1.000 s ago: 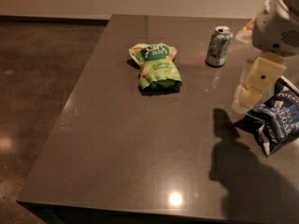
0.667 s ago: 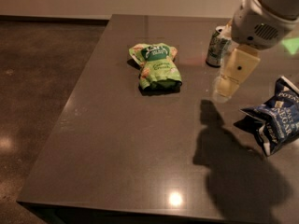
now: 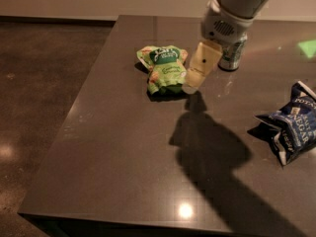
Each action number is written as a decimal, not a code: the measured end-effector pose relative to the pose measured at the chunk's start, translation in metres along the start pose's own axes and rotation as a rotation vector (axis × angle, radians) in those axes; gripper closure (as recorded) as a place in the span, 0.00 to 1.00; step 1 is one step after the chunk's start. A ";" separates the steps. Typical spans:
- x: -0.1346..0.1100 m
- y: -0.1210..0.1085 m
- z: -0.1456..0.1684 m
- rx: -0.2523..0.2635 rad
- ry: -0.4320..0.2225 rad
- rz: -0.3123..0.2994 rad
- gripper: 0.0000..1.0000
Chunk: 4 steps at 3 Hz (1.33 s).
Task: Pick green rice chip bag
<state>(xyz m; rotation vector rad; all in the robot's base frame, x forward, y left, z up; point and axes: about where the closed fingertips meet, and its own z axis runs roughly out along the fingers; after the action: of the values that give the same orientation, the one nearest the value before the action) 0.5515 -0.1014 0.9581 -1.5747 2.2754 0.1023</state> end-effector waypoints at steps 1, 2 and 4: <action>-0.024 -0.009 0.025 -0.002 0.019 0.067 0.00; -0.042 -0.015 0.051 -0.005 0.064 0.155 0.00; -0.059 -0.024 0.101 -0.028 0.177 0.292 0.00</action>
Offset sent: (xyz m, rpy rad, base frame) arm 0.0593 0.0685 -0.0509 -0.0427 0.1296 -0.2616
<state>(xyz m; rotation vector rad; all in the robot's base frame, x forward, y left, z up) 0.6177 -0.0309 0.8884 -1.2996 2.6417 0.0731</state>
